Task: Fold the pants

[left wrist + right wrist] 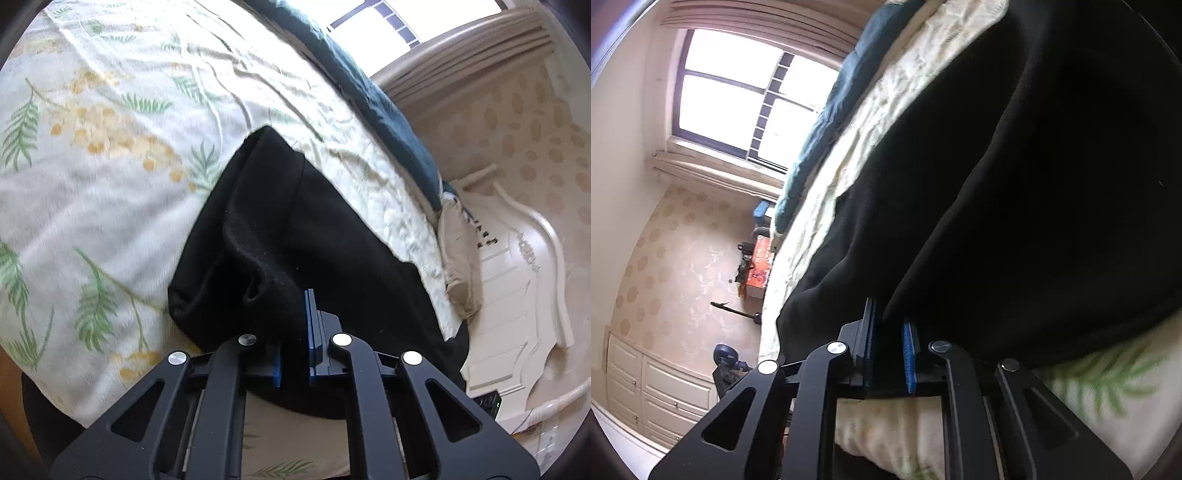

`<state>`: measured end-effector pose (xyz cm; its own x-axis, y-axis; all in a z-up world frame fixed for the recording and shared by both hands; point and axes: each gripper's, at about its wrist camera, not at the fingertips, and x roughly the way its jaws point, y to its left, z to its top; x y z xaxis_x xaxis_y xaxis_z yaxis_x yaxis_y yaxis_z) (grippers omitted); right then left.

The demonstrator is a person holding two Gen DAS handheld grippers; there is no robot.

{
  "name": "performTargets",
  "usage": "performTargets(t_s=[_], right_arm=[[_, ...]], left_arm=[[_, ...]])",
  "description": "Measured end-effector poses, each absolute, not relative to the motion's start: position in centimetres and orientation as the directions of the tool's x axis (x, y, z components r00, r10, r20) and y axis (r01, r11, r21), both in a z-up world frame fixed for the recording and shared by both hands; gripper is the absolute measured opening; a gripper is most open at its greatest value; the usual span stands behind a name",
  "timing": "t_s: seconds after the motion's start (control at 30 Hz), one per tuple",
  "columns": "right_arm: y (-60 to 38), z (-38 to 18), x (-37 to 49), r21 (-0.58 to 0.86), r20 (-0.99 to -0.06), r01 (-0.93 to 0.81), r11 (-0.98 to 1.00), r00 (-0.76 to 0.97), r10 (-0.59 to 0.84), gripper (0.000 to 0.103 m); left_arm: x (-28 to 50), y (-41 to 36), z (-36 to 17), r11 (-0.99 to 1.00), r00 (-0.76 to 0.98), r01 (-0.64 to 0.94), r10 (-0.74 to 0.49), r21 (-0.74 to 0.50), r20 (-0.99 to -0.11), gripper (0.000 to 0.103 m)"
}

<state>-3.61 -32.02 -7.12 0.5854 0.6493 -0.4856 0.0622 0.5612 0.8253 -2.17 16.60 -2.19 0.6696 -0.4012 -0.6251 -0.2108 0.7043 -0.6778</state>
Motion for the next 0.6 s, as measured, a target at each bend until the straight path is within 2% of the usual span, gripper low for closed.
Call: performTargets(t_s=[0.2,0.33,0.43,0.47,0.53,0.57,0.6], right_arm=[[-31.9,-8.6,-5.4,0.821,-0.508,0.077,0.565,0.548,0.664,0.010],[-32.5,-9.2,-5.3,0.850,-0.470,0.063,0.524,0.539,0.698,0.010],[-33.4,-8.6,-5.5,0.853,-0.468,0.061,0.518,0.528,0.708,0.016],[-34.1,-8.4,-5.7,0.847,-0.476,0.061,0.528,0.529,0.703,0.018],[-35.9,-7.0,-6.2,0.816,-0.506,0.066,0.574,0.562,0.655,0.030],[-37.0,-6.4,-6.1,0.799,-0.520,0.076,0.596,0.584,0.623,0.043],[-39.2,-5.4,-6.4,0.776,-0.536,0.098,0.624,0.625,0.568,0.050]], left_arm=[[-2.2,17.7,-3.9,0.686,0.659,-0.219,-0.420,-0.694,-0.624,0.009],[-2.1,17.8,-3.8,0.691,0.652,-0.178,-0.451,-0.701,-0.610,0.010],[-2.6,17.1,-2.9,0.738,0.640,-0.149,-0.435,-0.658,-0.633,0.015],[-3.2,16.7,-2.4,0.768,0.637,-0.131,-0.420,-0.627,-0.647,0.017],[-4.2,16.2,-1.5,0.799,0.638,-0.103,-0.403,-0.592,-0.656,0.032],[-4.9,15.8,-0.9,0.812,0.644,-0.086,-0.397,-0.577,-0.654,0.034],[-5.6,15.5,-0.2,0.823,0.651,-0.075,-0.388,-0.563,-0.653,0.040]])
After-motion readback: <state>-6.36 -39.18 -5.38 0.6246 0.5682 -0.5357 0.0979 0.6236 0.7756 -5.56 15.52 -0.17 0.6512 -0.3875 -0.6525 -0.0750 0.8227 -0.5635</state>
